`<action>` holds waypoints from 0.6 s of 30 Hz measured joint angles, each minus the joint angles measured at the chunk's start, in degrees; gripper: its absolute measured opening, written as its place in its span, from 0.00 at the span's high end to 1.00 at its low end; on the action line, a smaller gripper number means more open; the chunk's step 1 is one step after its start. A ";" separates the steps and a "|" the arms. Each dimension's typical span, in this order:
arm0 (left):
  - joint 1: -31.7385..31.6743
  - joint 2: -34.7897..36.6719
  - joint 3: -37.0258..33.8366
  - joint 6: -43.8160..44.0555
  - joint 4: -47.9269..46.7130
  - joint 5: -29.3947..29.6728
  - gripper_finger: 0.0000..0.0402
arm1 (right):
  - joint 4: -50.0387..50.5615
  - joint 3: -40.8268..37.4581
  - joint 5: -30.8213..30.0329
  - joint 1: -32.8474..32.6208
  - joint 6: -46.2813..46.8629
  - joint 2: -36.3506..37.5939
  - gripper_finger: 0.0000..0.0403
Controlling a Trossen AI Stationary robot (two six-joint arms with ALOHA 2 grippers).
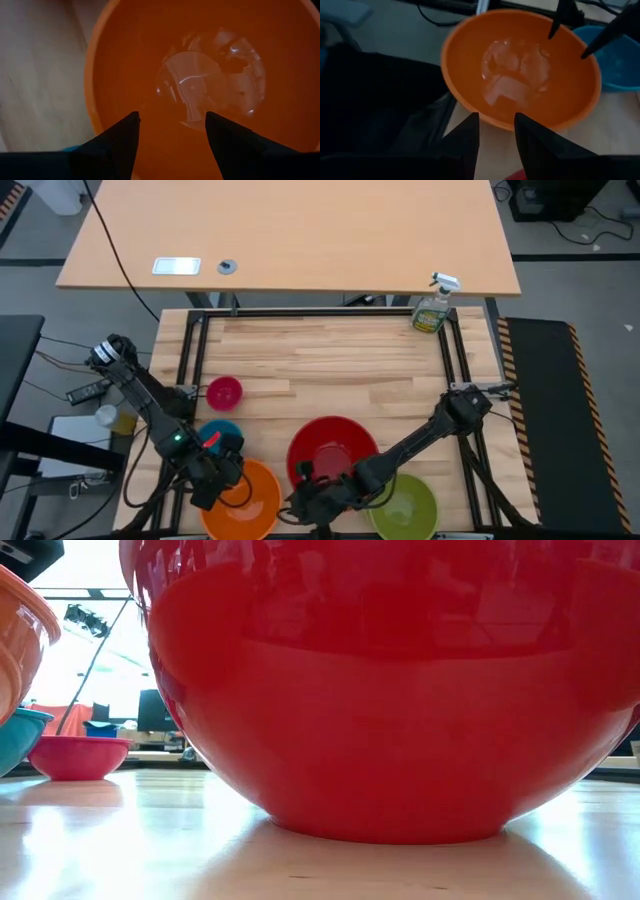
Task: Nest bowls inside each other
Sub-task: Stack the orange bowl on the red bowl
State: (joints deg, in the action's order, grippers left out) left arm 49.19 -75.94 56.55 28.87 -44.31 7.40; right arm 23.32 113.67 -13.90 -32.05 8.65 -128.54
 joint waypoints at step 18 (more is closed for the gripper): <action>0.31 -0.02 4.26 4.04 -0.20 0.46 0.43 | 8.44 16.80 -1.56 -0.79 -19.99 -13.02 0.45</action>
State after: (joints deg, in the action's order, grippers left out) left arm 49.50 -75.96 60.82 32.91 -44.51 7.86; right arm 31.77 130.48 -15.46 -32.84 -11.34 -141.56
